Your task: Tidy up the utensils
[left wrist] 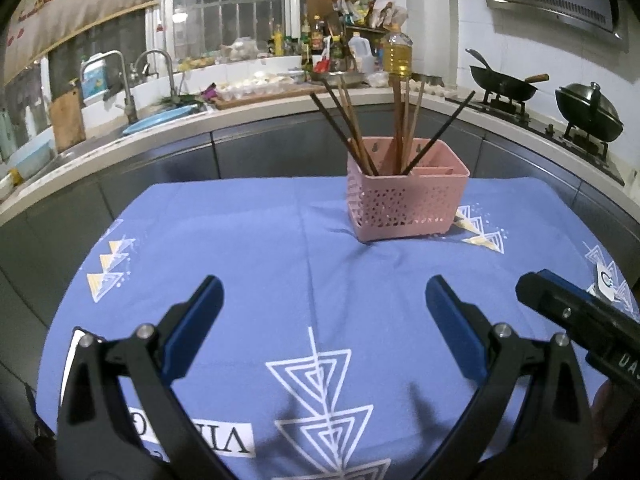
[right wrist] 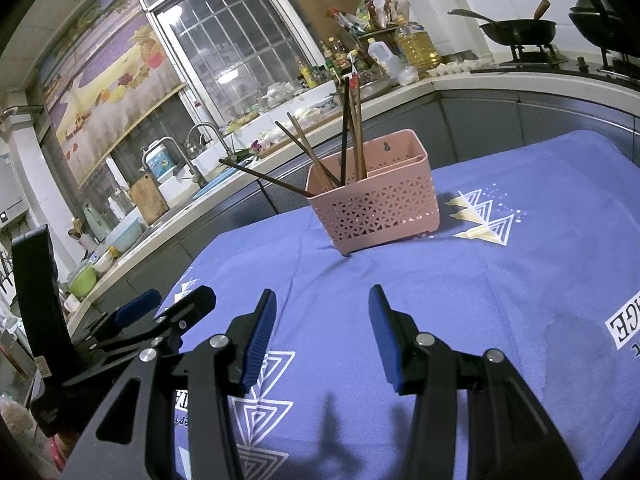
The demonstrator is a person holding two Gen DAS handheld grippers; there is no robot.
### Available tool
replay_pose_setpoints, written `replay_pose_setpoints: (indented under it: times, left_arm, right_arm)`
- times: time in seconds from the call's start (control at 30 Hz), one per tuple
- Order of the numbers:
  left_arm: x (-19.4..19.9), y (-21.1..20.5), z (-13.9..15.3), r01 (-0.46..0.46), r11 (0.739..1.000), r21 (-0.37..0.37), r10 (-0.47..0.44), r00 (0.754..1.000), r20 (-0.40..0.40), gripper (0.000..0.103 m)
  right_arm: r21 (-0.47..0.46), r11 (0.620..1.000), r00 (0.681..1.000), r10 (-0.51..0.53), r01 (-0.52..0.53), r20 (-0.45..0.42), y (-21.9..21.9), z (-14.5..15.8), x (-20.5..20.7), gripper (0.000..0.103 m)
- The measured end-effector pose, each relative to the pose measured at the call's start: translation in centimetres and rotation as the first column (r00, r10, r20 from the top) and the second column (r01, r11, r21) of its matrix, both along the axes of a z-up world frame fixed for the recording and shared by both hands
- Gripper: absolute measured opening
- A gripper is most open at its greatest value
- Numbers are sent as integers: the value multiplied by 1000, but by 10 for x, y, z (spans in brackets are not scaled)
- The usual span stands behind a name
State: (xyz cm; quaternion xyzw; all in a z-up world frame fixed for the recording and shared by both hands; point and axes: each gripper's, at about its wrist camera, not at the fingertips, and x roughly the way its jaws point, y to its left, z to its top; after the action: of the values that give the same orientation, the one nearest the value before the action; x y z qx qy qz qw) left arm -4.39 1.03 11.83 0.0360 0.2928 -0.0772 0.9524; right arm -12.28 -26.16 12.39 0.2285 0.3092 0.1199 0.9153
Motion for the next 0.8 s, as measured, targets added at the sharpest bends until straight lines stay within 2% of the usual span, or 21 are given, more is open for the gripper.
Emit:
replay_pose_setpoints:
  times: [0.5, 0.8]
  left_arm:
    - [-6, -8, 12, -21, 999, 41, 18, 998, 66, 97]
    - [-8, -10, 18, -73, 994, 85, 64, 993, 104, 97]
  right_arm:
    - [14, 1000, 1000, 4, -4, 8, 3, 1, -2, 49]
    - [18, 1000, 1000, 3, -3, 10, 3, 1, -4, 49]
